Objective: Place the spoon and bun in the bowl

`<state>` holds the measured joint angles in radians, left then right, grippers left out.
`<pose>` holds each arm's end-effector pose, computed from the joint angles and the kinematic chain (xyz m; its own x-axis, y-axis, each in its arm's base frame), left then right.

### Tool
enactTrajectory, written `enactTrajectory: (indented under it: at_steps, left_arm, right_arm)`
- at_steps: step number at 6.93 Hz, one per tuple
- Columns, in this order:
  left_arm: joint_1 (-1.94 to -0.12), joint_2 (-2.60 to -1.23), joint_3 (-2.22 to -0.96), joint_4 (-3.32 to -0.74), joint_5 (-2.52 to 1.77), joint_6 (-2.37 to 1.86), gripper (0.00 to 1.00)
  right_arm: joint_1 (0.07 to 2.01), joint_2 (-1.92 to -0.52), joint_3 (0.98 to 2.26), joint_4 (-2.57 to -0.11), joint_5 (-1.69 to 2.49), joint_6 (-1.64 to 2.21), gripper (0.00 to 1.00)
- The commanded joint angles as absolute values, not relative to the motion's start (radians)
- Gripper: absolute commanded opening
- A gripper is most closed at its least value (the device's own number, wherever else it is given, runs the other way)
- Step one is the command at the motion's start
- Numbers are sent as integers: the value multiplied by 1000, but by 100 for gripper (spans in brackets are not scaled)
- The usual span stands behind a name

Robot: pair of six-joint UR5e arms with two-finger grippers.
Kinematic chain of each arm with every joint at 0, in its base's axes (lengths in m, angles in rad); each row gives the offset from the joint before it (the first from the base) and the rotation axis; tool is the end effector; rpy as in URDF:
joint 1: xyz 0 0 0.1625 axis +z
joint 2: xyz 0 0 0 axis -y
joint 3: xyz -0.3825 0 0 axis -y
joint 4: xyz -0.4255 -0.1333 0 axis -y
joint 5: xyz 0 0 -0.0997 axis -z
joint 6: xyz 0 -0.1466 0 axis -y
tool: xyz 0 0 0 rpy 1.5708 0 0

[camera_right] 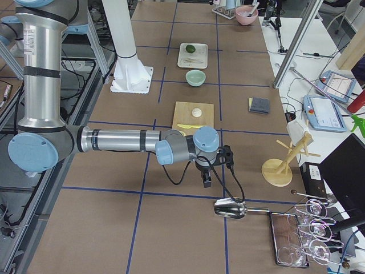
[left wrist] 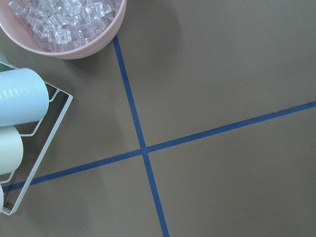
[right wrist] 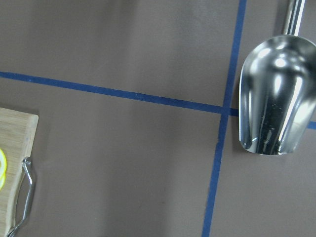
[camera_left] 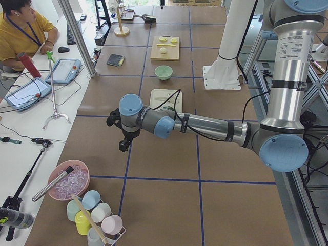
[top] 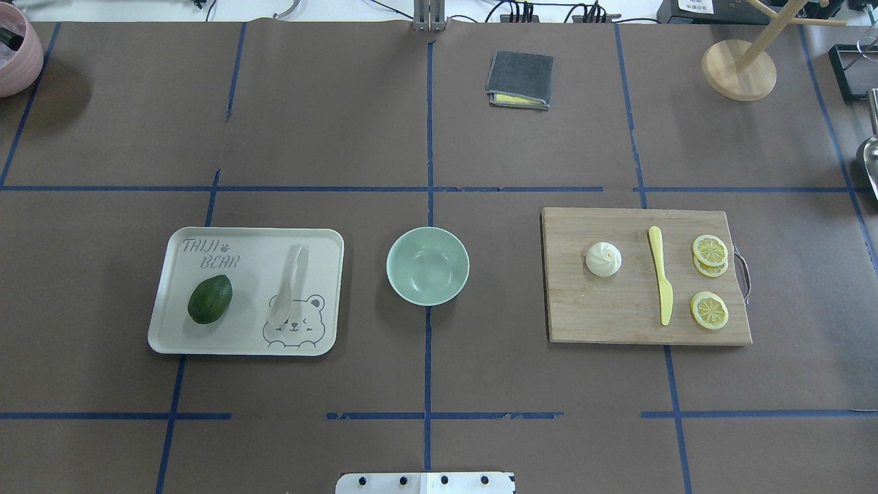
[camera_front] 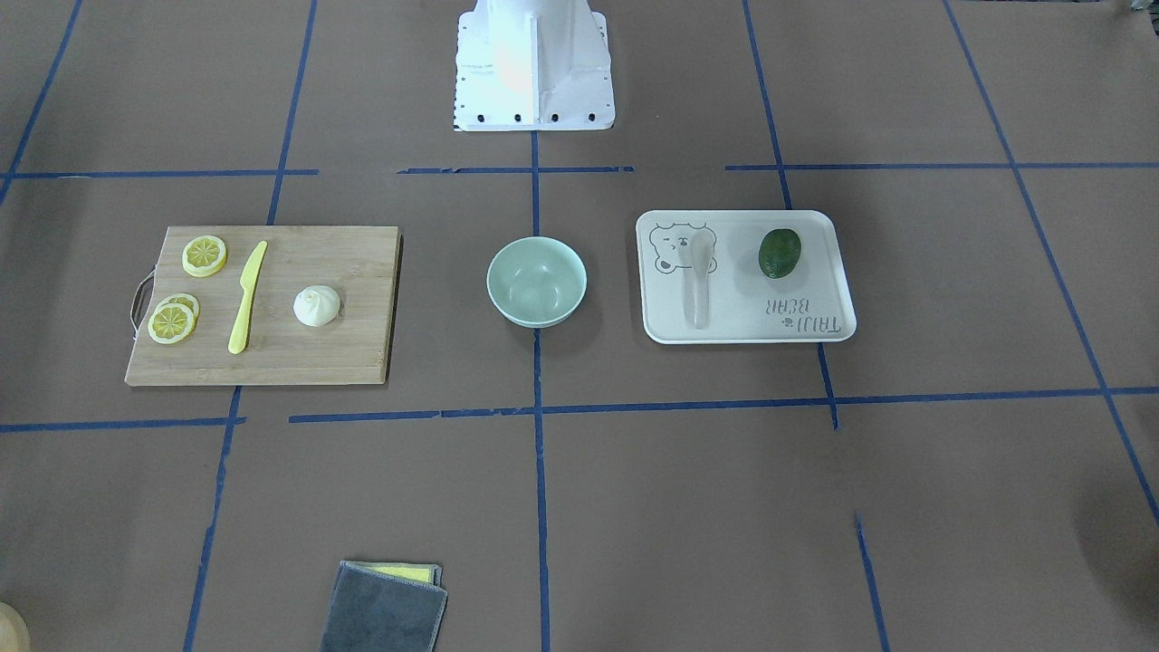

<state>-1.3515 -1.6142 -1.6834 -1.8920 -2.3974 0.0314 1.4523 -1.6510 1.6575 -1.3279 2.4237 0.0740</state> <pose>0.0994 -0.5630 0.5209 0.5813 0.5041 -0.6387 -0.2116 0.8516 0.4796 -0.0382 -0.5144 0.6098 0.6380 -0.1905 0.7461 0.0676 0.9790 0.1922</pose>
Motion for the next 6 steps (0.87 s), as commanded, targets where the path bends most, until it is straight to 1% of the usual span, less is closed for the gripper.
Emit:
enactTrajectory:
  at_steps: [1, 2, 3, 4, 5, 6]
  left_arm:
    - [-1104, -1678, -1704, -2117, -2405, -422, 100]
    - [-981, -1781, -1703, -2143, -2349, -668, 100]
    - [-830, -1858, -1692, -2135, -2198, -819, 99]
    - [-742, -1879, -1683, -2134, -2087, -865, 99]
    - [-718, -1891, -1666, -2134, -2079, -868, 98]
    - [-715, -1910, -1663, -2099, -2079, -870, 94]
  right_arm:
    - [1411, -1663, 1655, -1202, 2503, 78, 100]
    - [1398, -1663, 1655, -1195, 2505, 80, 100]
    - [1396, -1663, 1657, -1192, 2516, 78, 100]
    - [1394, -1661, 1657, -1192, 2516, 78, 100]
    - [1394, -1660, 1649, -1193, 2511, 80, 100]
    - [1393, -1660, 1649, -1193, 2513, 80, 100]
